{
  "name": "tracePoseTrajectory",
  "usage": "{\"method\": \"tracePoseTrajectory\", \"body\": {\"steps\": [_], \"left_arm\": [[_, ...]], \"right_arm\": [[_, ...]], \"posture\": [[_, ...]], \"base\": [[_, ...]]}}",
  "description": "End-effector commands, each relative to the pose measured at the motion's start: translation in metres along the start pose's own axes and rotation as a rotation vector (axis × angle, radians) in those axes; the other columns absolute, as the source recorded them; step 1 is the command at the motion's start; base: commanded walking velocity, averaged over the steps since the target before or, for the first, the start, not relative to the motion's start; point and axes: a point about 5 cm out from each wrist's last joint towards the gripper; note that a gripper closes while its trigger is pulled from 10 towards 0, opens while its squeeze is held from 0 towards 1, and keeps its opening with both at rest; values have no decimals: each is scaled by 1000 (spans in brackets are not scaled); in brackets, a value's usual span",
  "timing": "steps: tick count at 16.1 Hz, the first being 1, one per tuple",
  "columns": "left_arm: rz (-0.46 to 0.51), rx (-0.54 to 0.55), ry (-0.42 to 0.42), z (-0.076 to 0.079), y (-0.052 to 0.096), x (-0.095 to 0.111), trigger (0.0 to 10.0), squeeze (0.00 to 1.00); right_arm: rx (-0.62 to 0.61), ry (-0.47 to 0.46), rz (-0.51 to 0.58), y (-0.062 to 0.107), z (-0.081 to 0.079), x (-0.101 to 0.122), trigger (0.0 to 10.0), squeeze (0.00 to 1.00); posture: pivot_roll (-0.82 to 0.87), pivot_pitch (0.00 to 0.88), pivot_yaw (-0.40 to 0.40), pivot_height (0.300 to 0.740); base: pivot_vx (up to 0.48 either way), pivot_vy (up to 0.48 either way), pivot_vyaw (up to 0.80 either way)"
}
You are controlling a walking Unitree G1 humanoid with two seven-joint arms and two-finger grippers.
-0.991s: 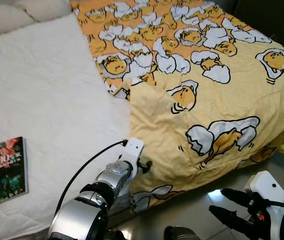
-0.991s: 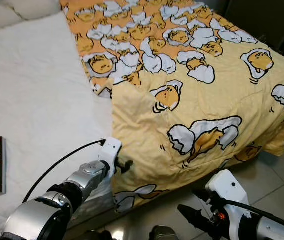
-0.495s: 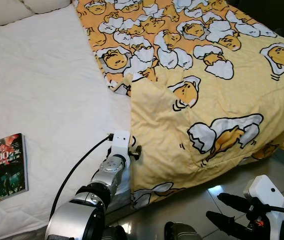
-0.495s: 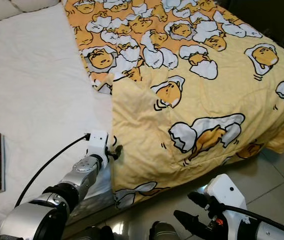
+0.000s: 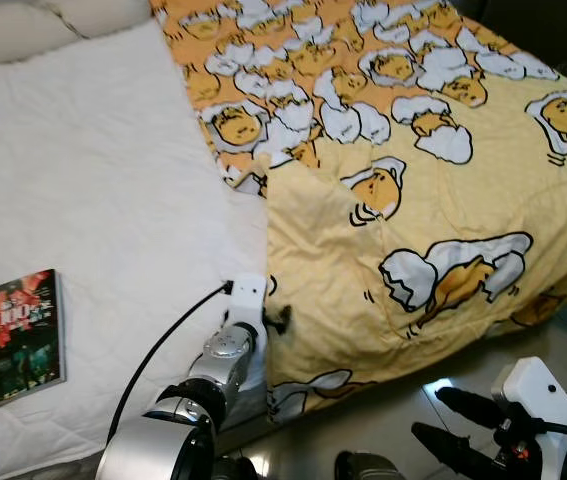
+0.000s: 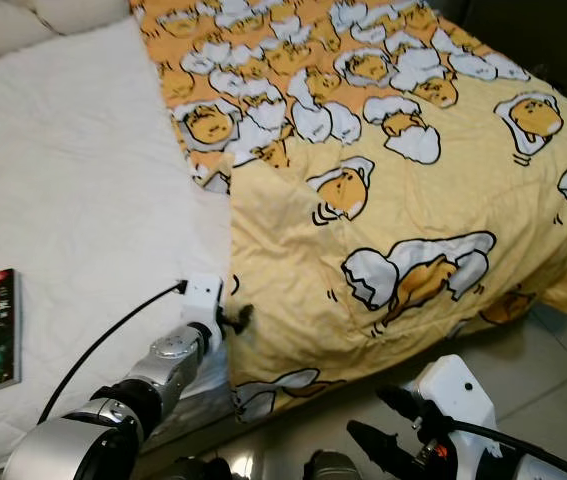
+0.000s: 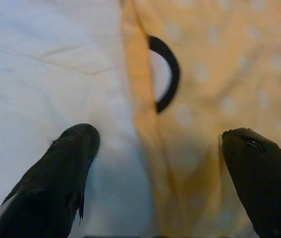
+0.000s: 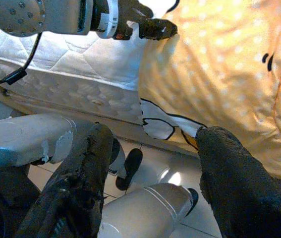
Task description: Clean up the room
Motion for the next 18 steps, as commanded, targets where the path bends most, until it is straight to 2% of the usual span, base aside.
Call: {"method": "tracePoseTrajectory", "body": {"steps": [1, 2, 3, 5, 6, 8, 9, 10, 11, 12, 14, 16, 17, 18], "left_arm": [[-61, -91, 4, 12, 3, -15, 10000, 0], [-81, -139, -46, 17, 3, -18, 10000, 0], [-86, -140, -67, 16, 3, -18, 10000, 0], [-98, -127, -63, 14, 3, -19, 10000, 0], [-101, -121, -50, 13, 3, -17, 9529, 0], [-103, -121, -49, 13, 2, -17, 9216, 0], [-105, -124, -48, 13, 2, -17, 8824, 0], [-107, -126, -46, 13, 2, -16, 7882, 0], [-110, -121, -42, 13, 2, -16, 6510, 0], [-111, -117, -38, 12, 2, -16, 6392, 0], [-110, -115, -30, 12, 1, -14, 4902, 0], [-105, -121, -27, 16, 0, -12, 4275, 0], [-103, -123, -27, 17, 0, -12, 4275, 0], [-99, -123, -24, 19, 0, -11, 3333, 0]], "right_arm": [[16, -1, 9, 2, 0, 0, 10000, 0], [46, 1, 5, 1, -2, 0, 10000, 0], [52, 9, 4, 0, -2, 0, 10000, 0], [60, 26, 6, -4, -1, -1, 10000, 0], [55, 43, 25, -16, 1, -4, 10000, 0], [38, 57, 60, -31, 4, -8, 10000, 0], [33, 33, 78, -39, 6, -10, 10000, 0], [29, -11, 95, -50, 9, -15, 10000, 0], [21, -36, 105, -59, 12, -19, 10000, 0], [20, -37, 110, -63, 12, -20, 10000, 0], [28, -34, 111, -70, 10, -21, 10000, 0], [43, -22, 114, -80, 4, -21, 10000, 0], [41, -17, 115, -81, 3, -21, 10000, 0], [37, -15, 119, -80, 2, -21, 10000, 0]], "posture": [[-332, 20, 74, 740], [-335, 24, 76, 740], [-336, 24, 76, 740], [-337, 25, 77, 740], [-350, 28, 86, 740], [-356, 39, 92, 740], [-358, 41, 95, 740], [-358, 49, 98, 740], [-359, 53, 102, 740], [-359, 61, 107, 740], [-360, 73, 110, 740], [-363, 101, 108, 740], [-365, 104, 109, 740], [-371, 116, 108, 740]], "base": [[0, 0, 0], [0, 0, 0], [0, 0, 0], [0, 0, 0], [0, 0, 0], [0, 0, 0], [0, 0, 0], [0, 0, 0], [0, 0, 0], [0, 0, 0], [0, 0, 0], [0, 0, 0], [0, 0, 0], [0, 0, 0]]}}
Point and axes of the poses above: a point about 5 cm out from each wrist's last joint towards the gripper, its own y axis pointing back from the gripper into the wrist, its own x axis along the axis of the wrist's last joint, z = x × y, and after that the axes turned 15 degrees about -y, right-handed
